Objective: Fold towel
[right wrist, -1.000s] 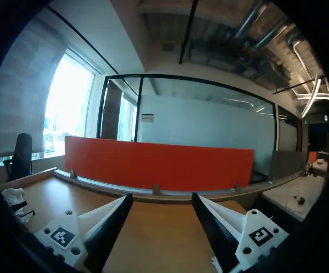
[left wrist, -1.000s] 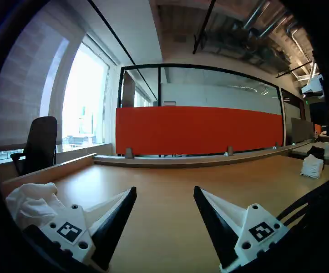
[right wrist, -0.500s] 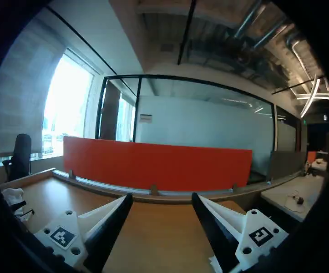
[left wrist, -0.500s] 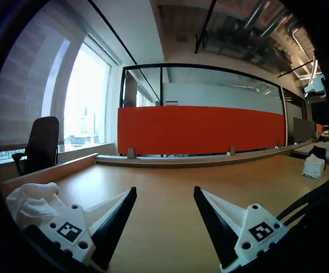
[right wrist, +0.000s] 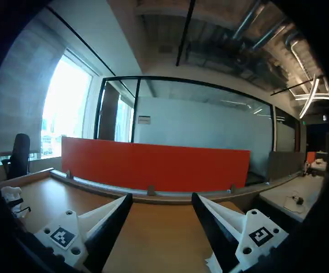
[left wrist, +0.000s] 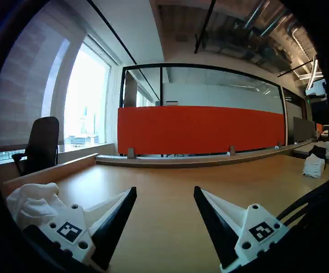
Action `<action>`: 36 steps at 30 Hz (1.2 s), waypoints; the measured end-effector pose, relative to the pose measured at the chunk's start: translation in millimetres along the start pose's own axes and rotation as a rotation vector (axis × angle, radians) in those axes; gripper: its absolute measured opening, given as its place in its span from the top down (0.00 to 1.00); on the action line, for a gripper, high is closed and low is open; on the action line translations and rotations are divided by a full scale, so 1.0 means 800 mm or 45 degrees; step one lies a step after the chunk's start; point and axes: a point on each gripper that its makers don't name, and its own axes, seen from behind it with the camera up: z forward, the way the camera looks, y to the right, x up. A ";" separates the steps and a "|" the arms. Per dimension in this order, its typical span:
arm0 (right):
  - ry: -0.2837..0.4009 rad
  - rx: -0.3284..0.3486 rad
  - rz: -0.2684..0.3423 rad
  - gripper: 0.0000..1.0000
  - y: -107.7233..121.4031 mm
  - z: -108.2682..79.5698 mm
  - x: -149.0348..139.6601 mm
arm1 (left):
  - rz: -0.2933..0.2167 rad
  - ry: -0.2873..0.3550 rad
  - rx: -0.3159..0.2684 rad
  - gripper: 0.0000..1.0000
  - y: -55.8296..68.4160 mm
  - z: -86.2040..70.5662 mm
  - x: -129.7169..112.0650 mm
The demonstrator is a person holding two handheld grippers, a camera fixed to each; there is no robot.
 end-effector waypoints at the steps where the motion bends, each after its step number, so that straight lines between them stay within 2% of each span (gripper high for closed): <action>1: 0.005 -0.003 -0.002 0.00 0.003 0.000 -0.001 | 0.000 0.000 0.000 0.07 0.000 0.000 0.000; 11: 0.036 -0.032 -0.019 0.00 0.026 0.001 -0.030 | -0.001 0.001 0.000 0.07 0.000 0.001 -0.001; 21: 0.040 0.007 0.069 0.00 0.031 -0.002 -0.086 | 0.000 0.001 0.000 0.07 0.000 0.001 -0.002; 36: 0.021 -0.004 0.115 0.00 0.040 -0.006 -0.177 | 0.000 0.001 0.000 0.07 0.001 0.001 -0.002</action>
